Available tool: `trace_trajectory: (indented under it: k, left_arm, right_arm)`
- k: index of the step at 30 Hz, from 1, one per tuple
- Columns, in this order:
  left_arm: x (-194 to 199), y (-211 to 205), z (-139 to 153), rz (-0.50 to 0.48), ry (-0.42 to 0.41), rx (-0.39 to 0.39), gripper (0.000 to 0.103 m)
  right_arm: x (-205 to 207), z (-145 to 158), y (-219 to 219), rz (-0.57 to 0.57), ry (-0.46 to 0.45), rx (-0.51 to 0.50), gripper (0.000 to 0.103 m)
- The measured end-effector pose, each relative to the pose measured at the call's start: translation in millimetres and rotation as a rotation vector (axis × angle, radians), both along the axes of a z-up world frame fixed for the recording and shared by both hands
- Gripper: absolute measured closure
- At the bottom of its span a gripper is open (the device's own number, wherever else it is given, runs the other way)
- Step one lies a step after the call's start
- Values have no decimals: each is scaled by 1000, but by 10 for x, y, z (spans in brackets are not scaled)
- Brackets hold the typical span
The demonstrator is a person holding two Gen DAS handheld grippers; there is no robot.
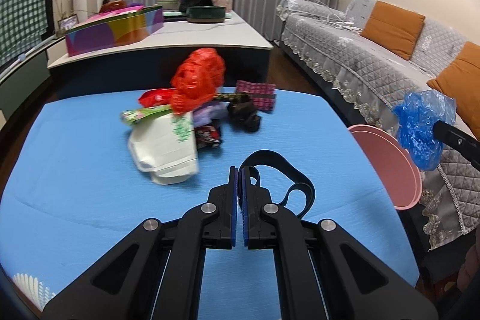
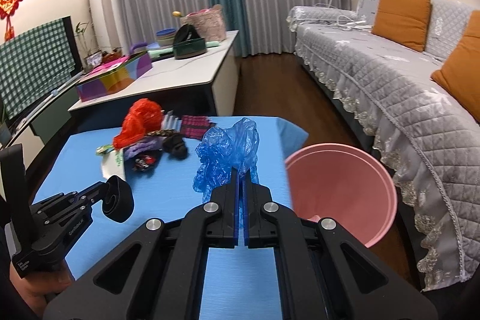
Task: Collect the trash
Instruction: 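Carry the black strap and blue bag in both tools over the pink bin, then open both tools to drop the strap and blue bag into the pink bin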
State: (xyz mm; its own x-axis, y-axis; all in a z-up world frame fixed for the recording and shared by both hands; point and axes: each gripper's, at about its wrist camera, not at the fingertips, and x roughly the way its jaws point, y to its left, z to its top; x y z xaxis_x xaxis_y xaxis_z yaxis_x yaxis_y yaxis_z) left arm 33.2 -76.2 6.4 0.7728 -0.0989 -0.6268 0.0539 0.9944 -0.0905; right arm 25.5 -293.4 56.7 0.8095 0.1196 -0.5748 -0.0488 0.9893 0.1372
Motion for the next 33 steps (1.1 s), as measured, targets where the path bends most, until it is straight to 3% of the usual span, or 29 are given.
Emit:
trace_trajectory:
  k: [24, 33]
  left_arm:
    - [436, -1063, 146, -212, -16, -54, 101]
    - [744, -1563, 163, -316, -31, -65, 101]
  right_arm:
    - [235, 133, -1477, -263, -28, 25, 101]
    - [455, -4, -1645, -283, 7, -5, 101]
